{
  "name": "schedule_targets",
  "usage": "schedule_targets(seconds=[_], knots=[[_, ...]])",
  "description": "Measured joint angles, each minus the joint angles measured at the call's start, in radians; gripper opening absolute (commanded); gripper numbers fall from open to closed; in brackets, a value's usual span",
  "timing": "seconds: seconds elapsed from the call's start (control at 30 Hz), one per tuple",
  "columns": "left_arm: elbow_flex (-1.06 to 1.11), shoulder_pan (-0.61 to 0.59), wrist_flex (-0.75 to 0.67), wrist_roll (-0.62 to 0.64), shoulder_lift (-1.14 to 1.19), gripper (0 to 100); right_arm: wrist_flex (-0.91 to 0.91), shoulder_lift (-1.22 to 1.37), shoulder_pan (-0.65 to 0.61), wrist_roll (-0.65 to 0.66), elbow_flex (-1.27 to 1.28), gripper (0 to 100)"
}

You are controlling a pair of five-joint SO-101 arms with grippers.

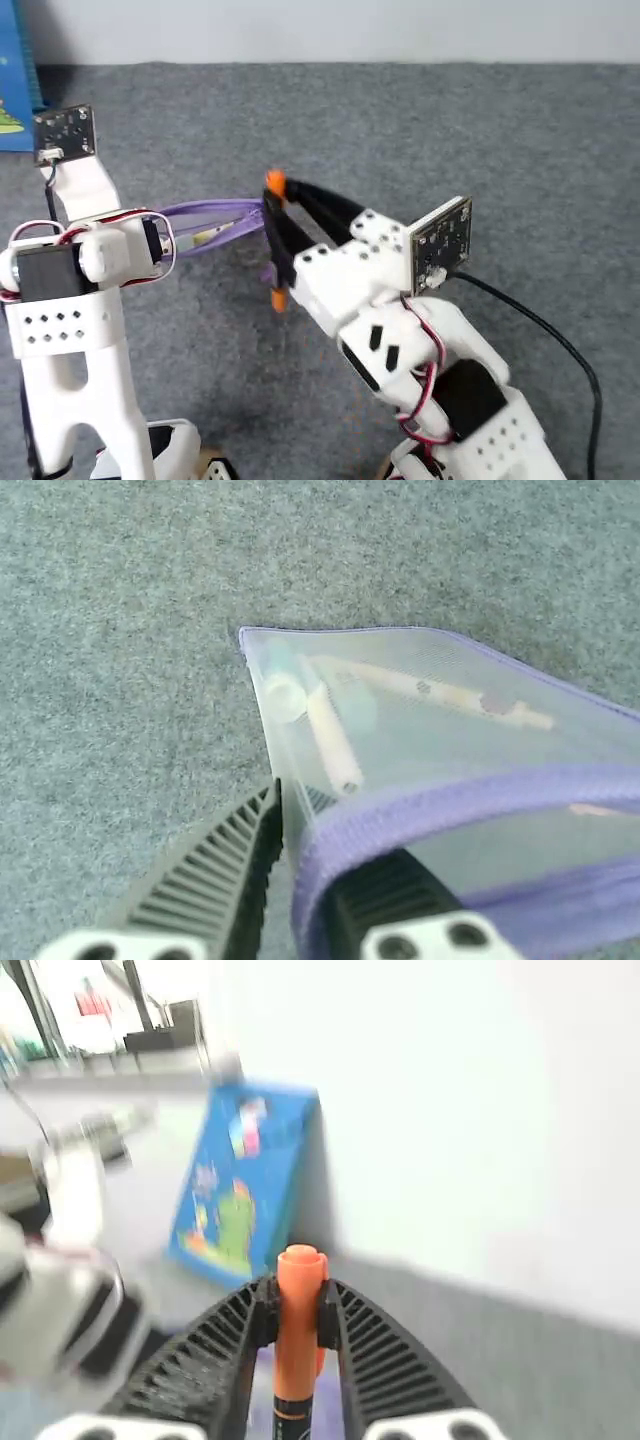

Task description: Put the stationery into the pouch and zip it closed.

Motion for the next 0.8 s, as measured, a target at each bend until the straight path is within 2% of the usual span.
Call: schedule_targets(seconds=[0.17, 0.3, 0.5, 0.63, 0.8], knots=[[0.028, 0.000, -0.017, 0.000, 0.000, 1, -0.269, 0.104, 0.000, -0.005, 0.000, 0.8], [0.032, -0.002, -0.023, 0.000, 0.000, 1, -0.431, 0.195, 0.000, -0.078, 0.000, 0.8], [0.034, -0.002, -0.023, 0.000, 0.000, 1, -0.644, 0.345, 0.000, -0.097, 0.000, 0.8], [0.034, -0.002, -0.023, 0.000, 0.000, 1, -0.727, 0.394, 0.000, -0.097, 0.002, 0.8], [0.035, -0.002, -0.023, 0.000, 0.000, 1, -0.723, 0.394, 0.000, -0.097, -0.057, 0.8]])
